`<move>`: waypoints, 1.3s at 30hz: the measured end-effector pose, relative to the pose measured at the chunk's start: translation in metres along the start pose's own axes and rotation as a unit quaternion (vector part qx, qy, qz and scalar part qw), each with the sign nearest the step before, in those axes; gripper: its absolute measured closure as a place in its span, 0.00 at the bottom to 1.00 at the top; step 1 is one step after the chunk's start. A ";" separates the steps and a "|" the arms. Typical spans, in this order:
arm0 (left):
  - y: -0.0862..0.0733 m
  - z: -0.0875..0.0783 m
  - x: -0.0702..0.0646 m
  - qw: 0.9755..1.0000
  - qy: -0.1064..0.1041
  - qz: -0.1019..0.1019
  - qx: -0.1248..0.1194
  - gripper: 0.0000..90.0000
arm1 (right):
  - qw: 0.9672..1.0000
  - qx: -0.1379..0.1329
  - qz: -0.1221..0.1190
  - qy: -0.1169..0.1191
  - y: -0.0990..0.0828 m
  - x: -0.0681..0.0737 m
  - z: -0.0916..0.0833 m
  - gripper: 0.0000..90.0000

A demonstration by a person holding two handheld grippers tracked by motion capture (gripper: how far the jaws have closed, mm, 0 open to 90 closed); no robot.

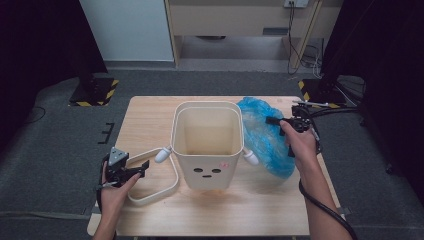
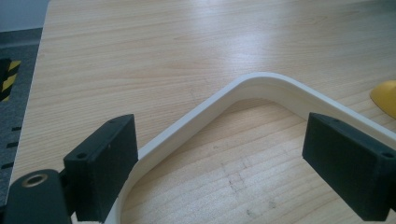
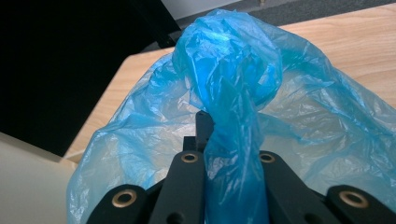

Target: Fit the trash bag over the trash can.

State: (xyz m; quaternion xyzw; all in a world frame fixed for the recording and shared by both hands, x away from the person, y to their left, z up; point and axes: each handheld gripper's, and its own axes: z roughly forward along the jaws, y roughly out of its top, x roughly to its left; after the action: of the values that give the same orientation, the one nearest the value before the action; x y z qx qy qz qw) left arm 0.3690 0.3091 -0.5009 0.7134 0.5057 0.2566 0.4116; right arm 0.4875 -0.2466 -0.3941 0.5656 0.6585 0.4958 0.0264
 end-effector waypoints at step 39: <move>0.000 0.001 -0.003 1.000 -0.001 0.002 0.002 0.11 | 0.997 -0.061 0.022 0.044 0.042 0.037 -0.062 0.98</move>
State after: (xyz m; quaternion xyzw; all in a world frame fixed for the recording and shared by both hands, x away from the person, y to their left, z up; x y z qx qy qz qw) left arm 0.3689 0.3063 -0.5013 0.7155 0.5043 0.2560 0.4101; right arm 0.4669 -0.2620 -0.3145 0.5546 0.6152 0.5600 0.0206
